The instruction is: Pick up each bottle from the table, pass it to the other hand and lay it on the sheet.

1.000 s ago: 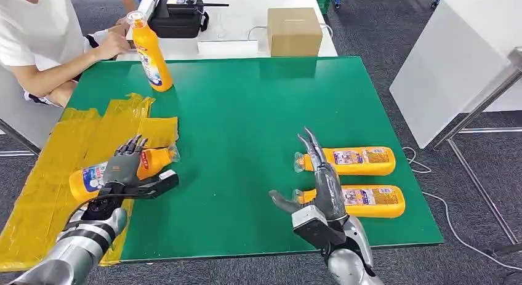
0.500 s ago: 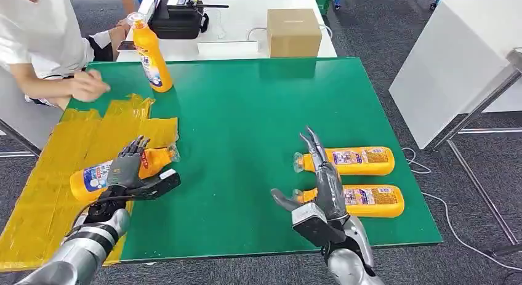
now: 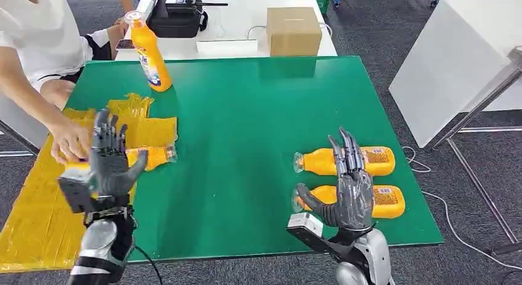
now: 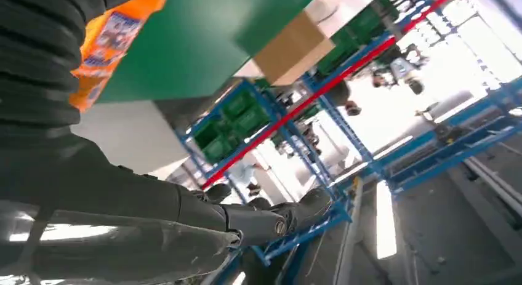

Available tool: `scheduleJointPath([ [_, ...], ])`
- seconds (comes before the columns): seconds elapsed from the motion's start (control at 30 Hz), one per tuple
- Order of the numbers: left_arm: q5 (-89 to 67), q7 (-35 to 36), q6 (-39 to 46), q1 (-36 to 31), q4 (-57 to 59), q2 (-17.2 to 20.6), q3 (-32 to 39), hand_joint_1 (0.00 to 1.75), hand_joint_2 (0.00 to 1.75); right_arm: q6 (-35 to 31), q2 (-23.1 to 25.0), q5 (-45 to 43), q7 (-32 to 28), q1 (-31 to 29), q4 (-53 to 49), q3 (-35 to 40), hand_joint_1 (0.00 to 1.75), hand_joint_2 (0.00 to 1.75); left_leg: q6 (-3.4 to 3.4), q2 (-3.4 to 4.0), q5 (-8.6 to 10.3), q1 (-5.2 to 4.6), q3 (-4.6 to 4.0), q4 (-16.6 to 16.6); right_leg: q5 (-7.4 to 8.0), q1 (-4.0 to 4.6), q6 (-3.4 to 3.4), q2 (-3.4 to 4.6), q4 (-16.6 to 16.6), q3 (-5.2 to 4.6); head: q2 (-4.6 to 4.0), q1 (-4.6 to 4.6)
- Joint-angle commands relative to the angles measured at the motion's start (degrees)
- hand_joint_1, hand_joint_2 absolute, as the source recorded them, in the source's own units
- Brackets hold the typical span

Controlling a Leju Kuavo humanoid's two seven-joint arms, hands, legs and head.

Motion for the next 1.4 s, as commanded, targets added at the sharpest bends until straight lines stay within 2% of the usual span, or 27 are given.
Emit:
scheduleJointPath([
  [0.03, 1.91, 0.61, -4.79, 4.0, -11.52, -0.66, 2.91, 0.0, 1.75, 1.33, -1.94, 2.18, 1.73, 0.45, -1.14, -2.89, 0.0, 1.75, -0.07, 0.08, -0.11, 0.01, 0.2, -0.02, -0.09, 0.01, -0.02, 0.01, -0.01, 0.18, 0.0, 0.0],
  [0.1, 6.62, 2.31, -9.03, 4.75, -11.04, -0.99, 3.69, 0.0, 1.75, 2.67, -3.2, 4.04, 3.15, -0.01, -0.66, -3.09, 0.0, 1.75, -0.04, 0.1, -0.05, 0.03, 0.11, -0.02, -0.02, 0.03, -0.01, 0.03, -0.03, 0.1, 0.0, 0.02],
  [0.2, 7.8, 3.08, -10.14, 4.81, -9.33, -1.74, 3.93, 0.0, 1.75, 6.48, -5.61, 4.28, 5.54, -2.49, 2.0, -3.72, 0.0, 1.75, -0.05, 0.1, -0.09, 0.0, 0.27, -0.06, -0.07, 0.01, 0.0, 0.0, -0.06, 0.27, 0.0, 0.02],
  [0.37, 9.15, 3.87, -11.26, 3.19, -5.89, -2.29, 3.66, 0.0, 1.75, 17.94, -12.18, 5.37, 9.16, -9.95, 11.37, -3.44, 0.0, 1.75, -0.03, 0.16, -0.06, -0.01, 0.3, -0.08, 0.0, -0.01, 0.02, 0.08, -0.12, 0.33, 0.0, 0.02],
  [0.4, 9.15, 3.87, -11.26, 2.94, -5.51, -2.33, 3.6, 0.0, 1.75, 18.58, -12.61, 5.25, 9.12, -10.92, 12.64, -3.36, 0.0, 1.75, -0.03, 0.15, -0.03, -0.01, 0.27, -0.1, 0.03, -0.01, 0.02, 0.08, -0.14, 0.31, 0.0, 0.0],
  [0.53, 9.16, 3.89, -11.28, 2.78, -5.46, -2.33, 3.56, 0.0, 1.75, 19.19, -12.89, 5.2, 9.02, -11.43, 13.12, -2.91, 0.0, 1.75, -0.02, 0.04, -0.01, -0.07, 0.21, -0.06, 0.01, -0.07, 0.01, -0.02, -0.09, 0.26, 0.0, 0.0],
  [0.73, 10.36, 4.98, -12.96, 0.71, -2.2, -2.44, 1.5, 0.0, 1.75, 23.02, -14.51, 3.71, 9.87, -20.65, 23.9, -1.68, 0.0, 1.75, -0.07, 0.13, -0.04, -0.09, 0.42, -0.11, 0.0, -0.08, -0.01, 0.05, -0.12, 0.42, 0.0, 0.0],
  [0.77, 10.37, 4.97, -12.95, 0.7, -2.14, -2.44, 1.47, 0.0, 1.75, 23.05, -14.5, 3.66, 9.8, -20.81, 24.12, -1.68, 0.0, 1.75, -0.01, 0.05, 0.03, -0.1, 0.21, -0.05, 0.05, -0.09, 0.02, 0.02, -0.08, 0.22, 0.0, 0.0],
  [0.9, 10.38, 4.96, -12.94, 0.82, -2.18, -2.37, 1.48, 0.0, 1.75, 23.07, -14.43, 3.66, 9.78, -20.75, 24.2, -1.59, 0.0, 1.75, -0.06, 0.04, -0.01, -0.09, 0.4, -0.12, 0.0, -0.08, 0.0, -0.05, -0.14, 0.43, 0.0, 0.0],
  [1.07, 10.32, 4.98, -13.0, 0.7, -2.17, -2.24, 1.21, 0.0, 1.75, 23.17, -14.47, 3.62, 9.8, -21.08, 24.56, -1.37, 0.0, 1.75, -0.01, -0.04, 0.0, -0.07, 0.19, -0.05, -0.01, -0.07, 0.01, -0.05, -0.06, 0.24, 0.0, 0.0],
  [1.4, 9.63, 5.61, -12.89, -2.38, 2.41, -2.44, -1.67, 0.0, 1.75, 23.49, -12.97, 4.24, 9.66, -32.55, 43.76, -0.3, 0.0, 1.75, 0.0, -0.02, 0.05, -0.08, 0.18, -0.05, 0.05, -0.08, 0.01, -0.02, -0.07, 0.23, 0.0, 0.02],
])
